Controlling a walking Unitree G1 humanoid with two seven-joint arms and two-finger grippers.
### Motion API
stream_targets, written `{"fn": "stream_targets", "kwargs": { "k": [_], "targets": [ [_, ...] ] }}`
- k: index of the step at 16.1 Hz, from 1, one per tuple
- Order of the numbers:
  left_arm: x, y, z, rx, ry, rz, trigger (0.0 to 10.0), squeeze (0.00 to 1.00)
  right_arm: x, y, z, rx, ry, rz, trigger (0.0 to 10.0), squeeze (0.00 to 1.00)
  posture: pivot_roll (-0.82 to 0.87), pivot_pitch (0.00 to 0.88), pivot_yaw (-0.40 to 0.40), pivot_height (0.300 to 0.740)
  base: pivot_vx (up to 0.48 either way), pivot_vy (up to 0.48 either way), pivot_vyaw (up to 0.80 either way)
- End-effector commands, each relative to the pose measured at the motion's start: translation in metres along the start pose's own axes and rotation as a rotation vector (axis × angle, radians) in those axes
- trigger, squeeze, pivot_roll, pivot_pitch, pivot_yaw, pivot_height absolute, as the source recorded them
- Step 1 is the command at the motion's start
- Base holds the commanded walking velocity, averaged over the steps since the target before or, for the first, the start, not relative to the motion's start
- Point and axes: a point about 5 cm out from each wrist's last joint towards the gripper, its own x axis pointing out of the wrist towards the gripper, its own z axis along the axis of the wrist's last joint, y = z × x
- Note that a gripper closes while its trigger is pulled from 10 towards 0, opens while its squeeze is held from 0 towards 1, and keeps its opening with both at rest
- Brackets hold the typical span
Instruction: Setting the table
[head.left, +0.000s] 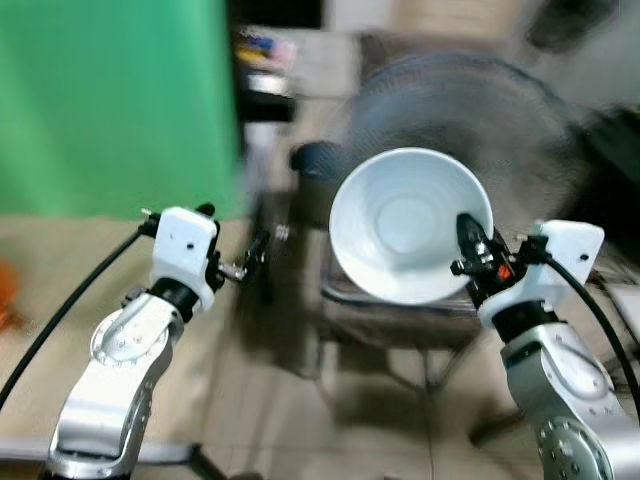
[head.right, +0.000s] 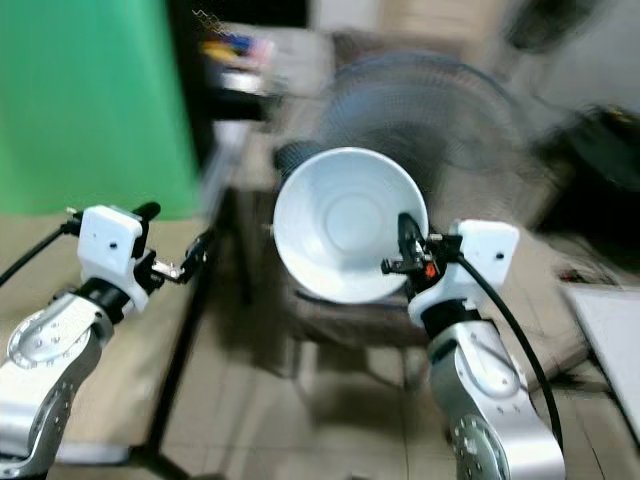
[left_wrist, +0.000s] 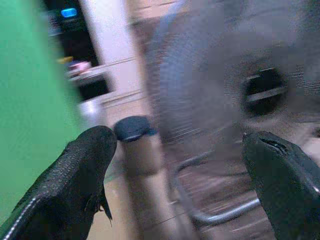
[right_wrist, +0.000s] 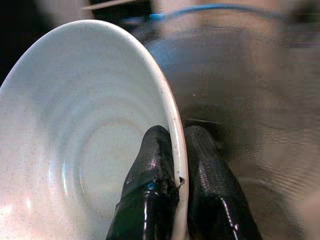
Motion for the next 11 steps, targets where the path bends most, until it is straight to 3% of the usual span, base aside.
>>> {"fn": "stream_targets", "kwargs": {
  "k": [1, 6, 11],
  "targets": [
    [0.0, 0.004, 0.001, 0.009, 0.0, 0.023, 10.0, 0.0, -0.001, -0.004, 0.004, -0.003, -0.022, -0.041, 10.0, 0.0, 0.03, 0.0, -0.021, 0.74, 0.0, 0.0, -0.8],
    [0.003, 0.011, 0.001, 0.014, -0.01, 0.077, 10.0, 0.0, 0.001, -0.014, 0.003, -0.027, -0.022, -0.134, 10.0, 0.0, 0.03, 0.0, -0.014, 0.74, 0.0, 0.0, -0.8],
    [0.005, 0.008, 0.002, -0.024, -0.017, 0.072, 10.0, 0.0, 0.001, -0.017, 0.003, -0.026, -0.016, -0.161, 10.0, 0.0, 0.02, 0.0, -0.015, 0.74, 0.0, 0.0, -0.8]
  ]
}}
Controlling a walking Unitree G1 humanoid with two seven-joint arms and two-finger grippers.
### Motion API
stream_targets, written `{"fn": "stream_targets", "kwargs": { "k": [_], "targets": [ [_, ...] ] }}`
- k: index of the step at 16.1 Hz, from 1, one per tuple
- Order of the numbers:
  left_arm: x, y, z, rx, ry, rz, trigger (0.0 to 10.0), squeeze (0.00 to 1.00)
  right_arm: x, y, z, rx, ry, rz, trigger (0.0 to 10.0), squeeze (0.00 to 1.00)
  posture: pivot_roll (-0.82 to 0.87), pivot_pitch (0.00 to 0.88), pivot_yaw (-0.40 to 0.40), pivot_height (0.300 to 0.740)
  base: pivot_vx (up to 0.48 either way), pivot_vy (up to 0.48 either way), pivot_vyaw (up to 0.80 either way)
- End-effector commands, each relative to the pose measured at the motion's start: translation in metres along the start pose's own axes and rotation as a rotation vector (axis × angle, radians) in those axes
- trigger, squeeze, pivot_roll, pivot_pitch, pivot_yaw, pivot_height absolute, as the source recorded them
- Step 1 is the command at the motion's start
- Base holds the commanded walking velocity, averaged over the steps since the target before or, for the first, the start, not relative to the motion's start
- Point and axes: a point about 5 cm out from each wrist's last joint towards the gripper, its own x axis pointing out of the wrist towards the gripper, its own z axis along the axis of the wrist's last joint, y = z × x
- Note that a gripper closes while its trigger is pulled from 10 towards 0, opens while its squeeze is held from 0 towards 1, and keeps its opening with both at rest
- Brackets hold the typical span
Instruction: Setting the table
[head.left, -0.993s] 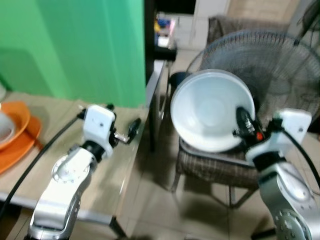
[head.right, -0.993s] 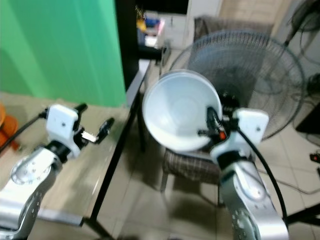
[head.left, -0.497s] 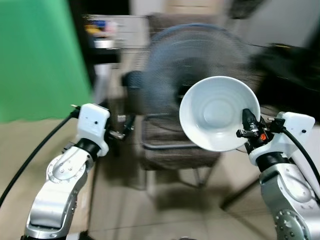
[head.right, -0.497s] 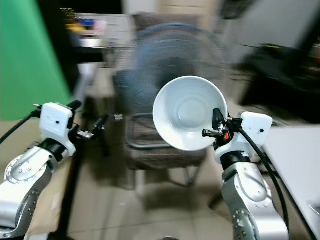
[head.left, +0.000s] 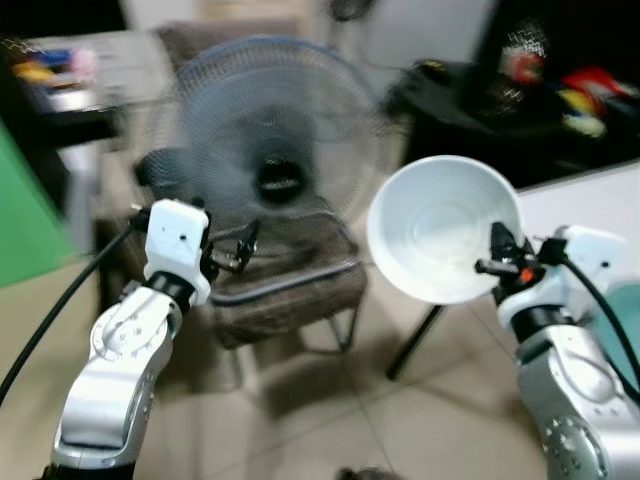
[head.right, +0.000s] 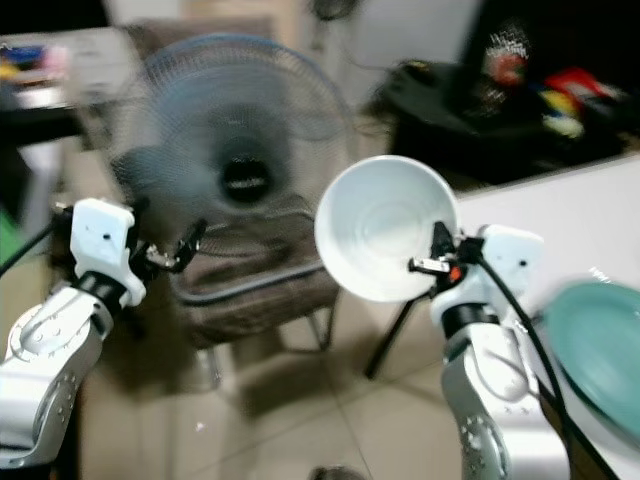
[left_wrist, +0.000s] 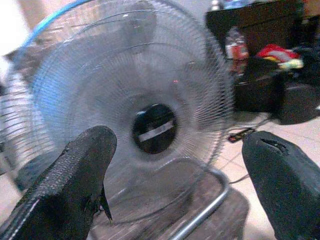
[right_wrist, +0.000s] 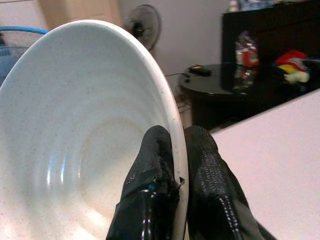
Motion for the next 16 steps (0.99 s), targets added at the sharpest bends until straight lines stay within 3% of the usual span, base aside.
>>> {"fn": "stream_targets", "kwargs": {
  "k": [1, 13, 16],
  "targets": [
    [0.0016, -0.0035, 0.0024, -0.01, -0.009, -0.01, 10.0, 0.0, 0.0001, -0.0021, 0.0074, -0.008, -0.03, -0.014, 10.0, 0.0, 0.02, 0.0, -0.015, 0.74, 0.0, 0.0, -0.8],
    [0.0028, -0.0014, 0.005, -0.018, -0.029, 0.008, 10.0, 0.0, 0.0024, 0.0021, 0.0038, 0.012, 0.011, 0.017, 10.0, 0.0, 0.03, 0.0, -0.029, 0.74, 0.0, 0.0, -0.8],
    [0.004, -0.0021, 0.0058, -0.019, -0.033, 0.005, 10.0, 0.0, 0.0028, 0.0004, 0.0038, 0.014, 0.013, 0.005, 10.0, 0.0, 0.03, 0.0, -0.023, 0.74, 0.269, 0.0, -0.8]
  ]
}}
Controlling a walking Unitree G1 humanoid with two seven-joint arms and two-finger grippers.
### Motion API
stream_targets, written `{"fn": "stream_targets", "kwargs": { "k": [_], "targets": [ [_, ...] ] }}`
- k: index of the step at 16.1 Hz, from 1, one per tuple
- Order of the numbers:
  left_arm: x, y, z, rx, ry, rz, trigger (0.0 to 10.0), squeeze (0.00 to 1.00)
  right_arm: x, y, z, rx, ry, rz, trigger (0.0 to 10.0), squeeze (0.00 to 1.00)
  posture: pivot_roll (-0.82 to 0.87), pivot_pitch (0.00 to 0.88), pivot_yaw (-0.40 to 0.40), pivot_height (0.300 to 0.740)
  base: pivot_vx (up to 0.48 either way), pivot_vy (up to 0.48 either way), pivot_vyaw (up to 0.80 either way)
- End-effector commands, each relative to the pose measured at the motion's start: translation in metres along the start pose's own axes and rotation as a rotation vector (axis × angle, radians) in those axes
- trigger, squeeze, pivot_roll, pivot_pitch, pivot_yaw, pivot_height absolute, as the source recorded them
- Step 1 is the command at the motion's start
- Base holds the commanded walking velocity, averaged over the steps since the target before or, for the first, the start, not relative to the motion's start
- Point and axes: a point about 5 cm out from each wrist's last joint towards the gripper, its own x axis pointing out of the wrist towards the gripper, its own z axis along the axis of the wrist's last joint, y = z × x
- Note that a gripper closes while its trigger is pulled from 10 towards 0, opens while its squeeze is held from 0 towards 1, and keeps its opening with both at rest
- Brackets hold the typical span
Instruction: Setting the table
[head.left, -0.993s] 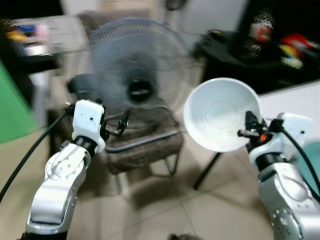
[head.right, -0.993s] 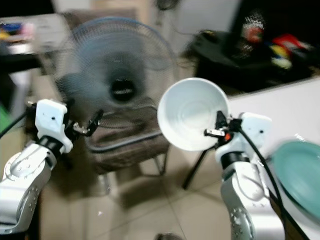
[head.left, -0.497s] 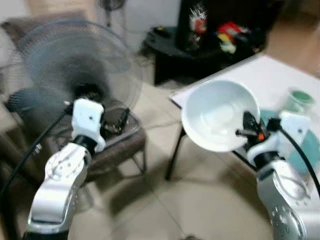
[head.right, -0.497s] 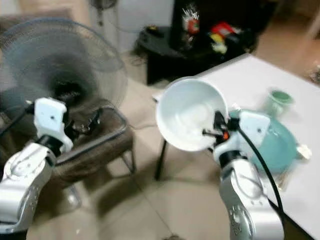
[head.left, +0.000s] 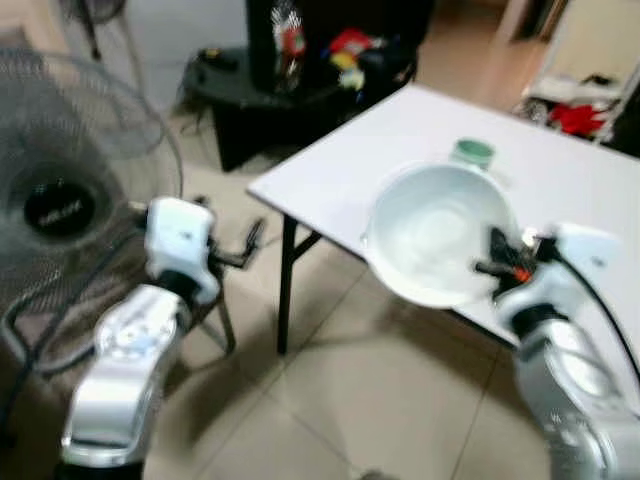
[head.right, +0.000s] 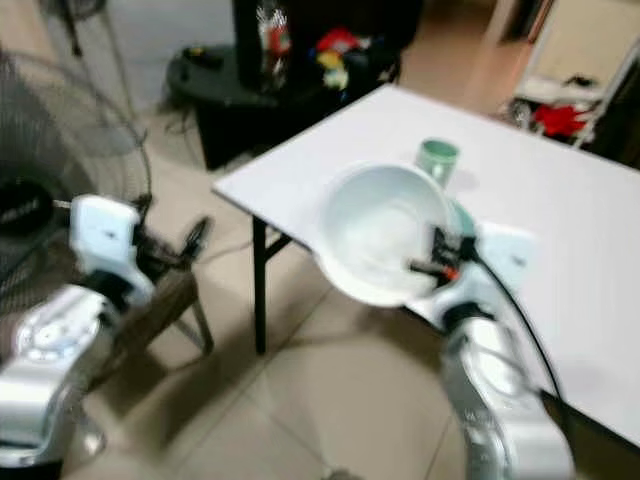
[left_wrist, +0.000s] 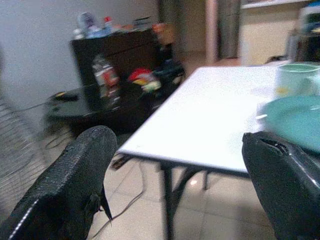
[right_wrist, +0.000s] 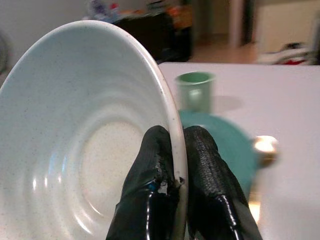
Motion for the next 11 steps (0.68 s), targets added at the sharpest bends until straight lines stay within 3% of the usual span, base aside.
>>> {"fn": "stream_targets", "kwargs": {
  "k": [1, 7, 11],
  "targets": [
    [0.0011, 0.0057, 0.004, 0.013, -0.01, 0.017, 10.0, 0.0, -0.0003, 0.0075, 0.0074, 0.018, -0.036, 0.038, 10.0, 0.0, 0.03, 0.0, -0.023, 0.74, 0.289, 0.0, -0.8],
    [0.0041, 0.0042, 0.0044, 0.006, -0.012, 0.005, 10.0, 0.0, -0.0009, 0.008, 0.0088, 0.012, -0.044, 0.046, 10.0, 0.0, 0.02, 0.0, -0.012, 0.74, 0.297, 0.0, 0.0],
    [0.0054, 0.0042, 0.0047, 0.005, -0.014, 0.0, 10.0, 0.0, -0.0005, 0.0074, 0.0094, 0.022, -0.045, 0.037, 10.0, 0.0, 0.02, 0.0, -0.011, 0.74, 0.328, 0.0, -0.71]
  ]
}}
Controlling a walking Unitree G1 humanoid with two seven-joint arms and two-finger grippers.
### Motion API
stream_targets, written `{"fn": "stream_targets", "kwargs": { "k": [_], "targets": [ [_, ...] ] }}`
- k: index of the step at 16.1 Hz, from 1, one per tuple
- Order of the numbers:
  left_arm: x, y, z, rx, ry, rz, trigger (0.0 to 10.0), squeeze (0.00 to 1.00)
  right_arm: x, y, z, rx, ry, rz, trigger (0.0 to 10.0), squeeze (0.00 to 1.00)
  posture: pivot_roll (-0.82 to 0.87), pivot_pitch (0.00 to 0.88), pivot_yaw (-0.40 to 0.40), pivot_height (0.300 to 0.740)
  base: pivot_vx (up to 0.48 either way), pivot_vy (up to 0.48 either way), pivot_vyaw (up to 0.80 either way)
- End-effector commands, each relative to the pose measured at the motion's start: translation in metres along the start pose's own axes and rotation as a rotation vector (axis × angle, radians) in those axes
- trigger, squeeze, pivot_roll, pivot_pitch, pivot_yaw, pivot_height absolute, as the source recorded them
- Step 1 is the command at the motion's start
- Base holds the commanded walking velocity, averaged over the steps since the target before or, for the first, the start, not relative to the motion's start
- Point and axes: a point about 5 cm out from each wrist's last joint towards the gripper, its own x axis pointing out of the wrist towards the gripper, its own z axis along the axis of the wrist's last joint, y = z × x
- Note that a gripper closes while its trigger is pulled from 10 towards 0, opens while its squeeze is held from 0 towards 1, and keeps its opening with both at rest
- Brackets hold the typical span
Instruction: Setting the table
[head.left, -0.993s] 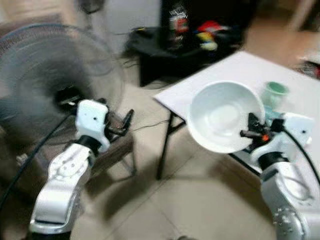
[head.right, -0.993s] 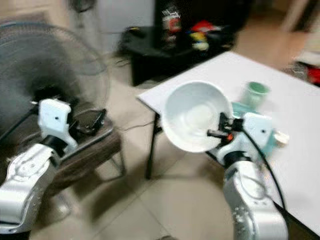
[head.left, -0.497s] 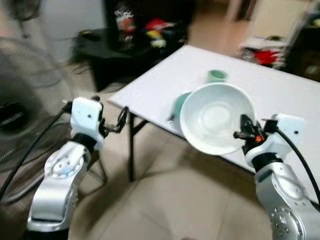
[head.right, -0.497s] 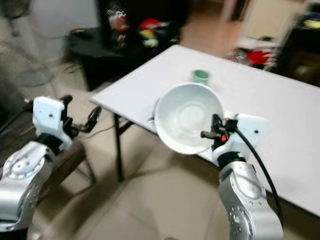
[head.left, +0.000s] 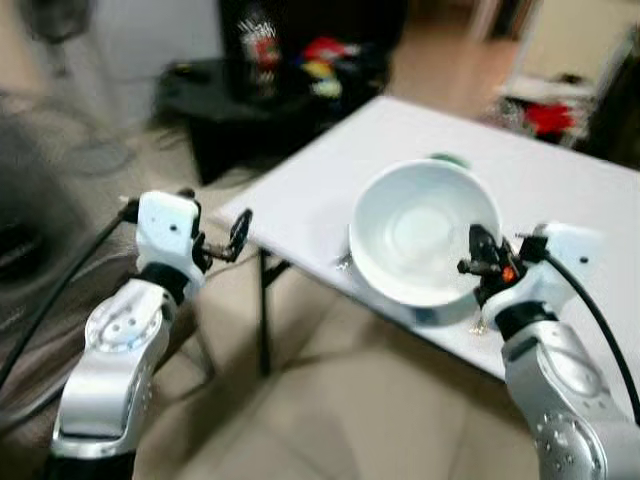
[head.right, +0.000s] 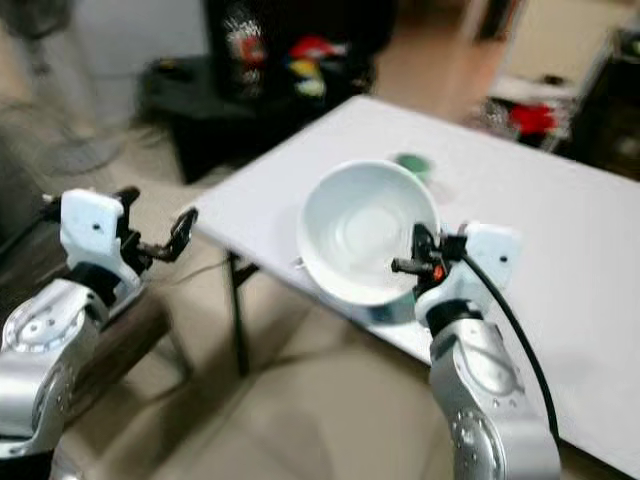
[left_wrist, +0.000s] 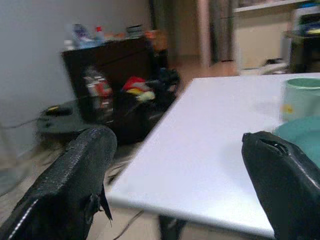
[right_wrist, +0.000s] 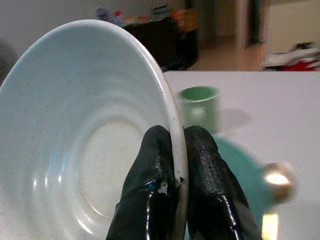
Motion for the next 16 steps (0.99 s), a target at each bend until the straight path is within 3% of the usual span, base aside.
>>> {"fn": "stream_targets", "kwargs": {
  "k": [1, 7, 16],
  "targets": [
    [0.0034, -0.0073, 0.002, -0.004, -0.007, -0.036, 10.0, 0.0, -0.0008, -0.0058, 0.0082, 0.001, -0.038, -0.028, 10.0, 0.0, 0.01, 0.0, -0.01, 0.74, 0.33, 0.0, -0.8],
    [0.0054, -0.0075, 0.0018, -0.004, -0.01, -0.044, 10.0, 0.0, 0.0, -0.0043, 0.0094, 0.012, -0.046, -0.018, 10.0, 0.0, 0.01, 0.0, -0.009, 0.74, 0.331, 0.0, -0.77],
    [0.0051, -0.0067, 0.0019, 0.004, -0.012, -0.048, 10.0, 0.0, 0.0031, -0.0023, 0.0094, 0.033, -0.04, 0.005, 10.0, 0.0, 0.02, 0.0, -0.014, 0.74, 0.33, 0.0, 0.0]
  ]
}}
